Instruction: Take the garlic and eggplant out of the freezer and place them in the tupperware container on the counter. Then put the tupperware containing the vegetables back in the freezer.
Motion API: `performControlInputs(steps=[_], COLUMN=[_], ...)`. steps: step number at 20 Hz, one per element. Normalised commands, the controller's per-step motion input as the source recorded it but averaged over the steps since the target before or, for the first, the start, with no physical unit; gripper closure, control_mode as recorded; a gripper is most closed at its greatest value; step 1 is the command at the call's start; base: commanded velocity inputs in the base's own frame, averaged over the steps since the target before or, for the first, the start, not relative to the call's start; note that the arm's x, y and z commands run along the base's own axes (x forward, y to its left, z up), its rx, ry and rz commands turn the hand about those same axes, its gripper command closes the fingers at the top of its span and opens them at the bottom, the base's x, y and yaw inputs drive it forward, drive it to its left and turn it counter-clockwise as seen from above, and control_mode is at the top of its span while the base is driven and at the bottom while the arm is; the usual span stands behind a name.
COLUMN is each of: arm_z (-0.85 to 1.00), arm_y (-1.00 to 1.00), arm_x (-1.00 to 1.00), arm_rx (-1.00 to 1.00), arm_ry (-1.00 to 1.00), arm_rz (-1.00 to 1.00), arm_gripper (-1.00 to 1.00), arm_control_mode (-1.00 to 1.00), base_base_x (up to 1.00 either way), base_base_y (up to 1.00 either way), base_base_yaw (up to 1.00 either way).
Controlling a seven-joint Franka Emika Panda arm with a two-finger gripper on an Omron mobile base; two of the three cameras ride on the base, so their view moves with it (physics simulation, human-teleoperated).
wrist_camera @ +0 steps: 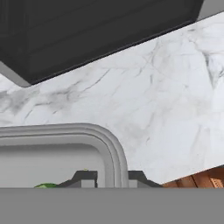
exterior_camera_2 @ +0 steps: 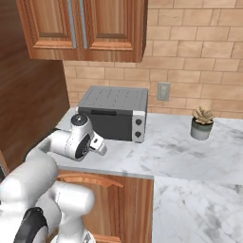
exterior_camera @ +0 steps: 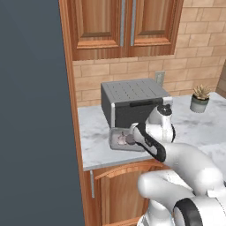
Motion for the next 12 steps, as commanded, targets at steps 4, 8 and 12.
performControlInputs(steps=[4, 8, 12], arm_z=[1.00, 1.00, 1.00], arm_y=[-0.09, -0.09, -0.06], arm_x=[-0.58, -0.38, -0.22], arm_rx=[0.01, 0.00, 0.00], arm_ry=[0.07, 0.14, 0.17], arm_rz=[-0.05, 0.00, 0.00], arm_gripper=[1.00, 1.00, 1.00], arm_control_mode=[-1.00, -1.00, -1.00], base_base_x=[0.00, 0.00, 0.00], base_base_y=[0.00, 0.00, 0.00], base_base_yaw=[0.00, 0.00, 0.00])
